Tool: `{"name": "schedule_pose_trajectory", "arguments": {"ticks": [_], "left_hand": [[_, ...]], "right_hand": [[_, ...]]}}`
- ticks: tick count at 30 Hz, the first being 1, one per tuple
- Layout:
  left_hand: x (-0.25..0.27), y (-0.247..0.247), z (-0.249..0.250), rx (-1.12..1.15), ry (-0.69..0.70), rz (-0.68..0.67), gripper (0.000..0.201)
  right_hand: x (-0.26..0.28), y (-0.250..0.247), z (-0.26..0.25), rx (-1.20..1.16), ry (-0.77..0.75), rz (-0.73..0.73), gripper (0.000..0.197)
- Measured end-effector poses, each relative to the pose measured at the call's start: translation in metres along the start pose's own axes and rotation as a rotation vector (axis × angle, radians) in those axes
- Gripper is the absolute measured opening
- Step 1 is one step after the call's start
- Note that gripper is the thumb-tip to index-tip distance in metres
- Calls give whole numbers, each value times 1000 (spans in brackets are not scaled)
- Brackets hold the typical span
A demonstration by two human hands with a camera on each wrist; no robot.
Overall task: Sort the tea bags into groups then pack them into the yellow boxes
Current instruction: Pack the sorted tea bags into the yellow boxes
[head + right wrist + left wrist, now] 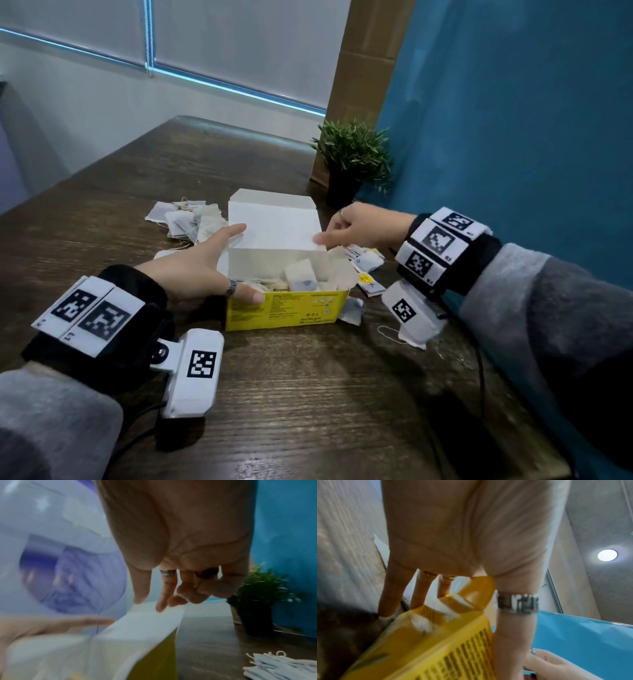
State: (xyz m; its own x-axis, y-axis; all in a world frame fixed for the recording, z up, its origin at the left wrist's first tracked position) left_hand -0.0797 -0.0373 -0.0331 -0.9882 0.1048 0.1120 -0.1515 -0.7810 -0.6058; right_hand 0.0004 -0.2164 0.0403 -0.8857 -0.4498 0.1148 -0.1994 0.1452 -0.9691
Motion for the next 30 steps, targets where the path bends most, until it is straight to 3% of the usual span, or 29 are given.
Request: {"name": "schedule_pose_trajectory", "arguments": {"ticks": [3, 5, 8, 11, 14, 17, 20, 22, 24, 27, 30], "left_hand": [[0, -1, 0, 4, -25, 27, 132], [1, -4, -2, -14, -39, 48, 135], [3, -8, 4, -61, -3, 57, 149], [5, -12, 8, -45, 14, 138, 120], [7, -18, 12, -23, 46, 211, 108], [11, -28, 12, 41, 57, 287, 102], [15, -38, 10, 181, 55, 354, 103], [17, -44, 10, 211, 56, 403, 95], [17, -50, 9, 238, 54, 454, 86], [17, -54, 6, 260, 59, 488, 84], [16, -52, 5, 264, 56, 472, 85]], "right_hand": [[7, -33, 39, -271, 122, 175, 28], [15, -24, 68, -174, 229, 63, 24], [36, 22, 104, 248, 309, -272, 43], [55, 59, 132, 345, 358, -451, 46], [64, 67, 140, 273, 338, -458, 45], [67, 59, 127, 25, 281, -441, 27], [53, 33, 96, -368, 165, -238, 19], [44, 33, 71, -595, 113, -262, 17], [35, 45, 53, -508, 94, -329, 19], [22, 66, 45, -153, 68, -337, 20], [18, 75, 44, -82, 82, -304, 39]]}}
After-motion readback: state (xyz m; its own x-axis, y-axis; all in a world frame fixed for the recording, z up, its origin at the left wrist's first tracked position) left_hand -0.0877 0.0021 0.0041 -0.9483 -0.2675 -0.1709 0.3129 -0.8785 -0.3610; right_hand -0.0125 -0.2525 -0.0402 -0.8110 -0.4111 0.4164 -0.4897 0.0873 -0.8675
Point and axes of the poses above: each hand's wrist, its own x-axis away from the middle knuckle, its own y-axis out of the palm, z = x × y, the point moved 8 cm from there along -x, towards the middle knuckle, and after that the axes turned 2 degrees about z, right-handed, at the moved point
